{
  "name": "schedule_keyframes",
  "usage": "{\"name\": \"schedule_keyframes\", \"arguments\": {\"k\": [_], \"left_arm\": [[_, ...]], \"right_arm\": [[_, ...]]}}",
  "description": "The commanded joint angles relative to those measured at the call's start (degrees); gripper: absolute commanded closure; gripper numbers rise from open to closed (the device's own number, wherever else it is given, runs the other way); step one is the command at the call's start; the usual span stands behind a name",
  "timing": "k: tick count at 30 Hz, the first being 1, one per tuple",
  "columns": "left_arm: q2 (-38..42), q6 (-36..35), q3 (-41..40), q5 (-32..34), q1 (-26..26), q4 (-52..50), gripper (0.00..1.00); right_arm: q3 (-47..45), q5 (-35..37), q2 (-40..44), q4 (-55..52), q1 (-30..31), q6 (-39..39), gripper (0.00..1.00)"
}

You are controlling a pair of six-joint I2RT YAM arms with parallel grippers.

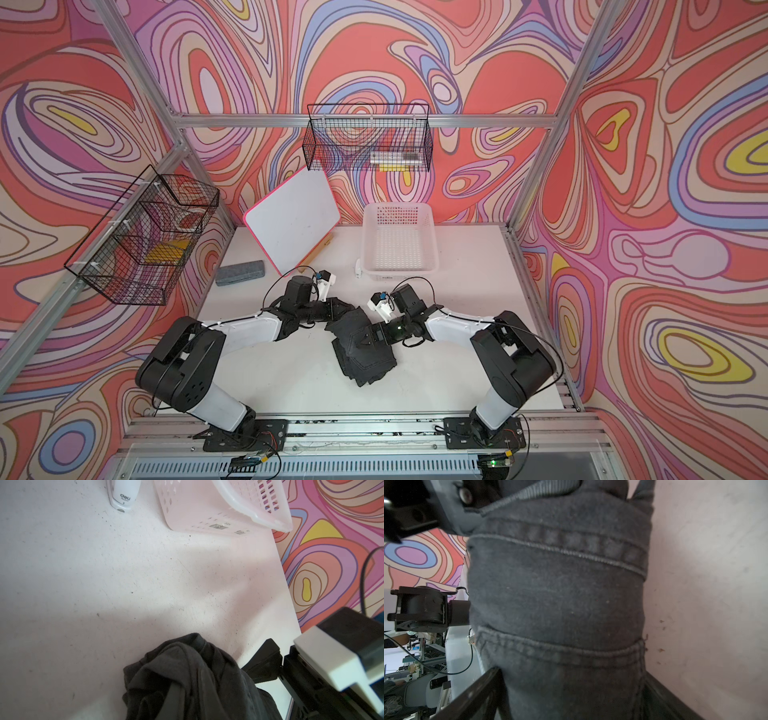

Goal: Roll up the long pants
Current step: Pick up the long pant at the center of the board, then place the long pant in the bin.

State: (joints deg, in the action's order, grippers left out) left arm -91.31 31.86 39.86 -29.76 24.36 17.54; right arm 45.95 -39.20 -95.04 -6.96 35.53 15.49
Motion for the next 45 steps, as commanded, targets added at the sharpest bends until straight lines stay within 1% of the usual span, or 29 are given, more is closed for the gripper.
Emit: {"name": "schedule_keyframes", "arguments": {"k": [1, 4, 7, 8, 9, 10, 11, 13, 14, 15, 18, 20, 21, 22, 23, 25, 28, 29, 31, 34, 37, 39, 43, 45], "left_arm": [[-1.39, -1.61, -1.09, 3.33, 1.60, 2.67, 1.00], [-1.93, -0.94, -1.70, 3.81, 2.04, 3.84, 1.00], [-2.21, -0.57, -2.26, 4.20, 2.26, 4.61, 1.00], [-2.21, -0.72, -2.24, 4.26, 2.20, 4.40, 1.00], [-2.21, -0.91, -2.24, 4.34, 2.19, 4.14, 1.00], [-2.14, -1.05, -2.09, 4.53, 2.23, 3.65, 1.00], [-2.08, -1.26, -1.83, 4.86, 2.19, 2.94, 1.00], [-1.57, -1.44, -1.50, 6.01, 2.25, 1.68, 1.00], [-1.06, -1.69, -1.16, 7.00, 2.19, 0.56, 1.00], [-0.62, -1.81, -0.66, 7.84, 2.25, -0.74, 1.00], [0.88, -3.68, 3.23, 10.34, 2.26, -7.75, 0.91], [1.84, -5.50, 8.50, 12.42, 1.88, -16.10, 0.68], [2.36, -6.03, 10.90, 13.58, 1.55, -19.97, 0.60], [3.10, -6.43, 14.28, 14.91, 1.01, -24.12, 0.54], [3.97, -6.35, 17.26, 16.33, 0.25, -27.95, 0.52], [5.87, -5.42, 22.58, 20.09, -1.75, -34.84, 0.51], [6.96, -3.38, 31.19, 27.44, -5.47, -45.86, 0.50], [6.87, -3.49, 33.80, 29.08, -6.45, -48.69, 0.50], [7.06, -4.75, 36.35, 31.87, -7.11, -50.80, 0.49], [7.24, -3.07, 36.45, 33.28, -7.66, -51.33, 0.50], [8.43, -0.36, 33.63, 32.41, -7.67, -49.34, 0.51], [9.22, 0.63, 31.63, 30.84, -7.69, -47.64, 0.52], [9.38, 1.18, 30.10, 29.08, -7.57, -48.29, 0.55], [10.08, 1.38, 28.90, 28.79, -7.59, -47.99, 0.56]], "right_arm": [[-0.88, 1.44, -4.33, 1.64, 3.10, 2.03, 0.02], [-0.78, 1.22, -8.61, 3.52, 4.25, 3.21, 0.02], [-1.60, 1.11, -10.20, 6.87, 5.44, 4.19, 0.02], [-1.91, 1.18, -10.40, 7.96, 5.71, 4.38, 0.10], [-2.07, 0.70, -10.71, 9.09, 5.71, 4.77, 0.26], [-2.23, 0.14, -11.16, 9.99, 5.79, 5.03, 0.43], [-2.40, 0.49, -11.45, 10.80, 5.94, 5.55, 0.67], [-2.95, 0.02, -11.98, 12.51, 6.09, 6.24, 0.93], [-3.06, -0.09, -12.01, 13.12, 6.10, 6.86, 1.00], [-3.15, -0.23, -11.90, 13.57, 6.08, 7.40, 1.00], [-2.53, 0.29, -9.59, 12.93, 6.11, 7.86, 1.00], [-0.73, 1.61, -6.92, 9.53, 6.07, 7.60, 1.00], [0.51, 2.23, -5.10, 7.28, 6.02, 6.90, 1.00], [2.15, 3.36, -3.21, 4.51, 6.06, 6.08, 1.00], [3.57, 3.67, -1.33, 2.55, 6.04, 5.42, 1.00], [7.03, 4.53, 1.97, -2.09, 5.87, 3.38, 1.00], [13.66, 3.70, 4.71, -7.08, 4.54, 0.98, 1.00], [16.68, 3.56, 5.09, -8.93, 4.08, -0.03, 1.00], [22.14, 2.89, 5.17, -11.11, 2.33, -1.34, 1.00], [31.26, 3.26, 3.99, -13.49, -2.44, -2.67, 1.00], [40.19, 3.23, 0.06, -12.05, -8.44, -3.03, 1.00], [46.38, 4.46, -4.49, -10.96, -11.03, -3.90, 1.00], [57.89, 5.77, -17.31, -8.90, -14.55, -0.58, 1.00], [59.97, 6.80, -21.44, -5.49, -15.04, 1.78, 1.00]]}}
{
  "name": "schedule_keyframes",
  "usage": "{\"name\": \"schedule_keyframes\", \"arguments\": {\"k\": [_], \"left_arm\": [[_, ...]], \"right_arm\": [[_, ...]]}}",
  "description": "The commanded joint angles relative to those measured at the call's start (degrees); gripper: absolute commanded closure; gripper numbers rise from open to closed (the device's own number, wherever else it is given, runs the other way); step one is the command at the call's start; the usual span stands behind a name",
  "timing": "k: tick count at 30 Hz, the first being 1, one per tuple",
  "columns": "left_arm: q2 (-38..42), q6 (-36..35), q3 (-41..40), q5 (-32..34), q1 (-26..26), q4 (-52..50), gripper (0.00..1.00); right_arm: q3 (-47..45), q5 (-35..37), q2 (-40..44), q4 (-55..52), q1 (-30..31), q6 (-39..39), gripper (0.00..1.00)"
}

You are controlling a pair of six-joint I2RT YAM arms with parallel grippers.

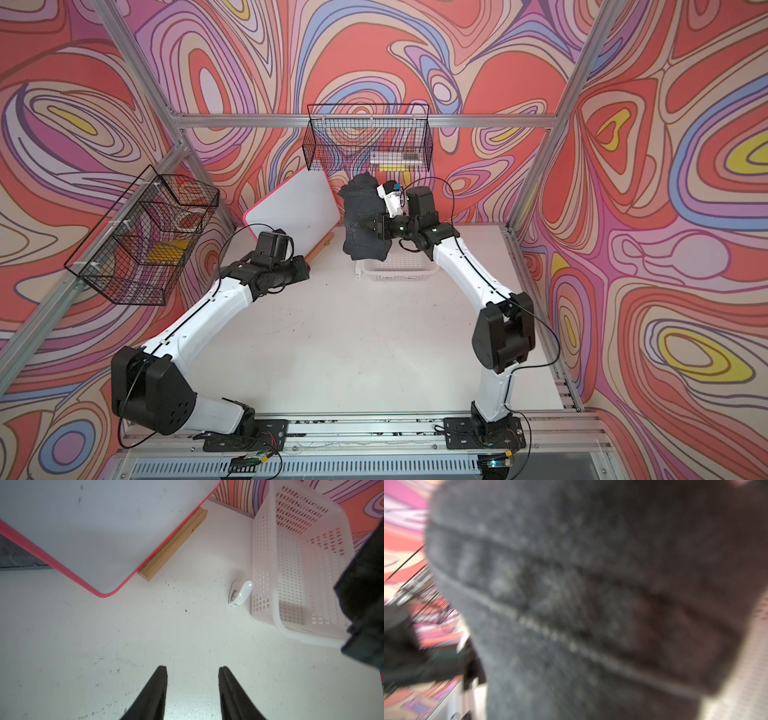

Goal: Roll up the long pants
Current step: Place the long pant in the bin.

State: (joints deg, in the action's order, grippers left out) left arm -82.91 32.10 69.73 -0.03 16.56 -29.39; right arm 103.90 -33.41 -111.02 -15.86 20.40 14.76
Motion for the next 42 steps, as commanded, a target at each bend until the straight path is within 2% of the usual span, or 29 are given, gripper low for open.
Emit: {"name": "schedule_keyframes", "arguments": {"k": [1, 7, 11, 16, 24, 32, 33, 35, 38, 41, 42], "left_arm": [[2.08, 1.38, -1.54, -0.92, 0.23, -0.90, 0.56], [3.19, 1.19, -2.39, -1.45, 0.23, -0.89, 0.57], [2.73, 0.83, -1.99, -1.67, 0.23, -0.64, 0.58], [1.28, 0.28, -0.08, -1.92, 0.23, -0.76, 0.59], [-0.05, 0.31, 1.19, -2.75, 0.23, -0.26, 0.60], [0.13, 0.76, 0.45, -2.78, 0.23, -0.23, 0.60], [0.04, 0.75, 0.40, -2.67, 0.23, -0.37, 0.60], [-0.04, 0.85, 0.40, -2.62, 0.23, -0.44, 0.60], [-0.05, 1.04, 0.49, -2.70, 0.21, -0.58, 0.60], [-0.51, 1.00, 0.79, -2.74, 0.23, -0.76, 0.60], [-0.71, 1.02, 0.93, -2.77, 0.23, -0.83, 0.60]], "right_arm": [[2.94, 1.72, -7.27, 4.53, -0.01, 3.38, 1.00], [1.33, 3.34, -12.04, 15.40, -2.56, 9.83, 1.00], [4.20, 3.53, -14.78, 16.21, -3.84, 11.90, 1.00], [1.15, 3.16, -14.45, 21.28, -6.24, 17.65, 1.00], [5.84, 5.23, -20.37, 1.88, -9.83, 13.08, 1.00], [23.36, 18.42, -30.40, -28.89, -9.77, 5.65, 0.98], [25.21, 20.30, -31.63, -31.92, -9.76, 5.43, 0.95], [27.00, 24.56, -32.58, -35.63, -9.77, 5.35, 0.81], [27.35, 28.09, -31.92, -38.43, -9.68, 5.00, 0.47], [25.54, 30.69, -28.99, -38.13, -9.68, 5.09, 0.31], [25.05, 31.69, -27.80, -37.92, -9.68, 5.40, 0.10]]}}
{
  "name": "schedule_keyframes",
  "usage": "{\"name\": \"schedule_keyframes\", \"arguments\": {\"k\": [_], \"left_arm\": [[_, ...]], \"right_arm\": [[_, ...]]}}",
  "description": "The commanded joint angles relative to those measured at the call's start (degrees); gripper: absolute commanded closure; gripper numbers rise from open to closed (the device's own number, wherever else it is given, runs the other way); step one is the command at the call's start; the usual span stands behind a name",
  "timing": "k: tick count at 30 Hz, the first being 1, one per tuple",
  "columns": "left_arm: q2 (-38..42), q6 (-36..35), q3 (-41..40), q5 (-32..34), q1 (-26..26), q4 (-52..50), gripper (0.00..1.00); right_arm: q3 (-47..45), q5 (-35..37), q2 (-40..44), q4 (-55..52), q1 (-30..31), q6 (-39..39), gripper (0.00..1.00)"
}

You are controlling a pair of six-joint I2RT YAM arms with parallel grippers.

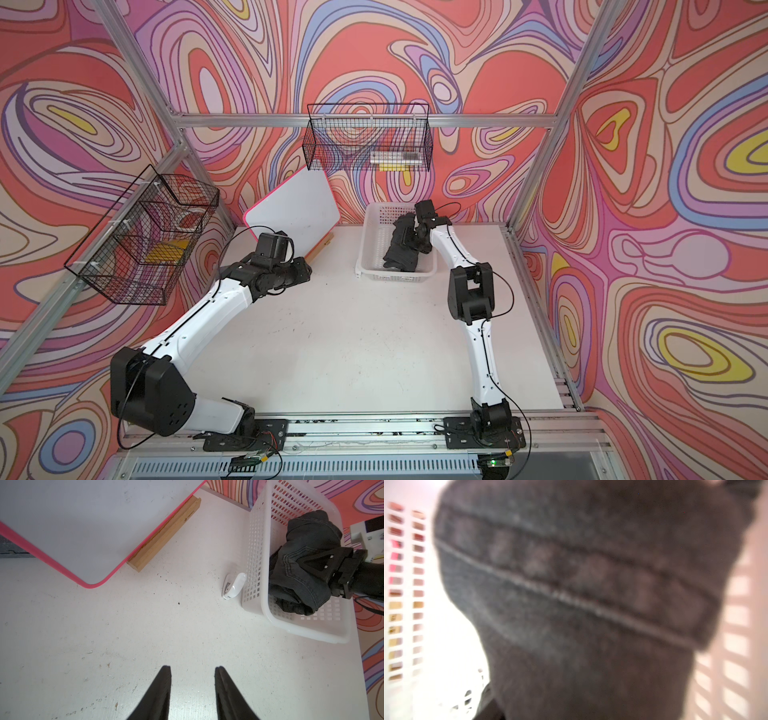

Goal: Roll up the long pants
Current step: Place the long pant in the bin, then reset both arms

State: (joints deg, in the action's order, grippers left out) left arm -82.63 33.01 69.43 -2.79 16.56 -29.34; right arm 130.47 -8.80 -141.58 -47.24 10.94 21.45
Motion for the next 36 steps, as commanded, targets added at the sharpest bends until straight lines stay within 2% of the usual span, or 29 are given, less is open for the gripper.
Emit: {"name": "schedule_keyframes", "arguments": {"k": [1, 11, 17, 19, 20, 21, 22, 24, 27, 30, 31, 33, 36], "left_arm": [[-1.03, 0.03, 1.39, -0.03, 0.21, -0.89, 0.60], [-0.93, -1.14, 3.34, 1.03, 0.23, -2.17, 0.60], [-0.63, -2.37, 3.08, 2.33, 0.23, -2.70, 0.59], [-0.10, -5.79, 2.93, 3.52, 0.52, -2.47, 0.53], [0.48, -8.92, 2.59, 5.97, 1.46, -1.92, 0.45], [1.28, -13.10, 2.08, 8.77, 3.10, -1.13, 0.06], [2.13, -16.88, 1.36, 12.31, 4.98, -0.16, 0.01], [4.42, -23.67, -1.64, 19.30, 8.20, 3.24, 0.01], [8.57, -26.13, -7.43, 23.37, 8.34, 8.16, 0.01], [13.34, -28.36, -13.42, 25.97, 8.39, 13.46, 0.01], [14.55, -28.65, -14.75, 25.93, 8.33, 13.81, 0.01], [16.91, -31.76, -18.13, 20.84, 8.32, 17.08, 0.01], [18.66, -32.28, -23.03, 17.73, 8.06, 20.12, 0.01]], "right_arm": [[-1.66, 7.82, 3.68, -6.48, -0.19, -1.16, 0.02], [3.34, 14.84, 10.18, -11.87, -0.06, -4.16, 0.02], [-3.61, 17.98, 20.28, -6.92, -0.19, -7.49, 0.02], [-7.98, 21.29, 23.76, -4.86, -0.39, -10.03, 0.02], [-11.58, 23.61, 26.09, -2.86, -0.39, -11.16, 0.02], [-16.43, 25.48, 29.00, 0.04, -0.39, -12.31, 0.02], [-22.21, 26.68, 32.44, 4.91, -0.39, -13.27, 0.02], [-37.44, 27.54, 43.16, 17.07, -0.85, -14.48, 0.02], [-58.22, 28.43, 56.28, 35.44, -2.63, -14.13, 0.02], [-71.14, 31.28, 65.22, 40.72, -4.28, -13.31, 0.02], [-73.77, 31.97, 66.93, 40.88, -4.47, -13.03, 0.02], [-79.87, 32.65, 69.85, 42.67, -4.56, -13.31, 0.02], [-92.11, 33.31, 72.42, 55.48, -4.53, -14.88, 0.02]]}}
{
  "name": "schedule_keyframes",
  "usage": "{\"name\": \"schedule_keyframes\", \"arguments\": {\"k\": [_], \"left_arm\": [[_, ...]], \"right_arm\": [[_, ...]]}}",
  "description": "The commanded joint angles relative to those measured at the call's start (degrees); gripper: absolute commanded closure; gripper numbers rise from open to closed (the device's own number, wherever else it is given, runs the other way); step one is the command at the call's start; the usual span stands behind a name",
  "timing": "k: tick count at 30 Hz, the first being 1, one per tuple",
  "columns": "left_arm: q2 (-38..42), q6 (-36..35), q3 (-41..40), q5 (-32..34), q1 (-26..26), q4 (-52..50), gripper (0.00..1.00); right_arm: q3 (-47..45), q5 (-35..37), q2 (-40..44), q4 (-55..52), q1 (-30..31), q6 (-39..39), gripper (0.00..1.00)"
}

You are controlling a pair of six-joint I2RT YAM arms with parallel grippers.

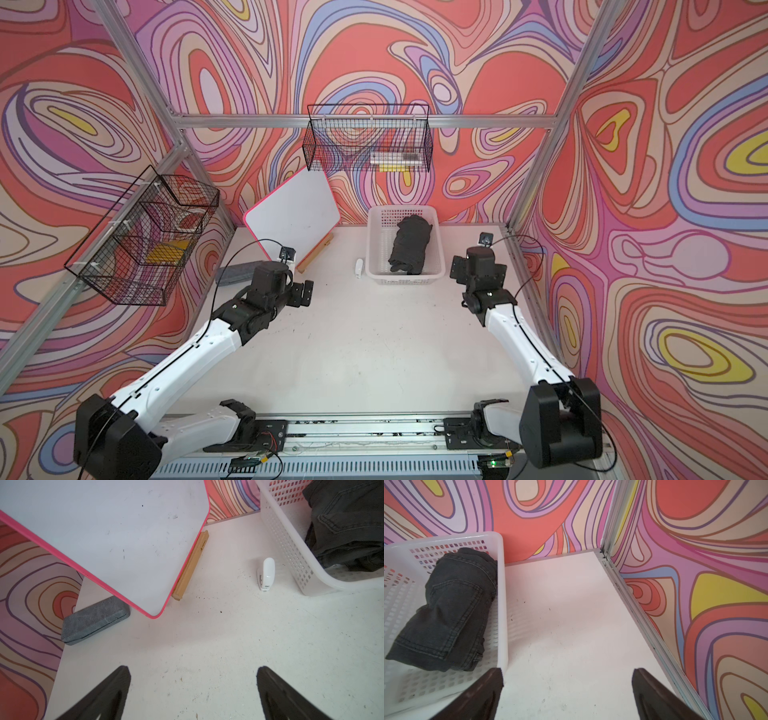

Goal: Roll up the long pants
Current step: Reset both arms

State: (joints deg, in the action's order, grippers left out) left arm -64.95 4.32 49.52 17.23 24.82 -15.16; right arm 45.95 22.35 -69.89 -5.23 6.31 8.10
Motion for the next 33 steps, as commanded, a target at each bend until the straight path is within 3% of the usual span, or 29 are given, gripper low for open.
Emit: {"name": "schedule_keyframes", "arguments": {"k": [1, 5, 9, 13, 15, 18, 20, 22, 23, 24, 26, 27, 29, 33], "left_arm": [[0.98, -3.17, -4.82, -1.21, -0.38, 7.21, 0.01], [1.15, -2.95, -15.47, -1.40, -4.90, 18.95, 0.01], [0.65, -4.33, -27.17, -2.23, -10.93, 36.88, 0.01], [-3.60, -2.58, -32.20, -10.03, -16.90, 49.55, 0.01], [-8.53, -3.77, -30.71, -12.74, -17.70, 54.21, 0.01], [-16.08, -9.43, -26.05, -15.15, -19.64, 55.83, 0.01], [-19.99, -6.13, -25.02, -18.72, -23.41, 56.92, 0.01], [-24.04, -4.14, -28.51, -22.89, -25.91, 67.70, 0.01], [-23.24, -3.15, -28.08, -25.72, -27.34, 66.62, 0.01], [-22.04, -3.47, -26.90, -25.62, -27.39, 61.25, 0.01], [-23.74, -3.06, -28.40, -24.80, -27.29, 67.75, 0.01], [-21.93, -2.52, -27.73, -22.73, -27.28, 63.46, 0.01], [-22.49, -0.47, -28.32, -18.26, -27.20, 65.27, 0.01], [-22.72, -2.85, -27.25, -22.64, -26.91, 63.38, 0.01]], "right_arm": [[-12.32, 1.53, 1.06, 20.59, 0.05, -2.72, 0.02], [-28.75, -1.96, -4.28, 56.88, 0.02, -8.36, 0.02], [-28.72, -2.38, -15.84, 67.49, 0.63, -11.15, 0.02], [-24.41, -3.54, -25.38, 70.83, 0.73, -11.19, 0.02], [-21.71, -6.66, -23.67, 61.73, -1.11, -8.43, 0.02], [-19.68, -9.30, -26.50, 60.20, -3.32, -6.60, 0.02], [-19.37, -11.73, -27.12, 59.40, -4.41, -6.03, 0.02], [-19.48, -12.09, -27.61, 60.72, -4.72, -6.15, 0.02], [-19.33, -12.49, -27.28, 60.00, -4.80, -5.92, 0.02], [-19.49, -12.31, -27.76, 61.33, -4.81, -6.16, 0.02], [-19.39, -12.29, -27.45, 60.54, -4.81, -6.10, 0.02], [-19.51, -12.25, -27.60, 60.92, -4.81, -6.18, 0.02], [-19.58, -12.17, -27.61, 61.25, -4.81, -6.20, 0.02], [-19.54, -12.26, -27.47, 60.88, -4.86, -6.18, 0.02]]}}
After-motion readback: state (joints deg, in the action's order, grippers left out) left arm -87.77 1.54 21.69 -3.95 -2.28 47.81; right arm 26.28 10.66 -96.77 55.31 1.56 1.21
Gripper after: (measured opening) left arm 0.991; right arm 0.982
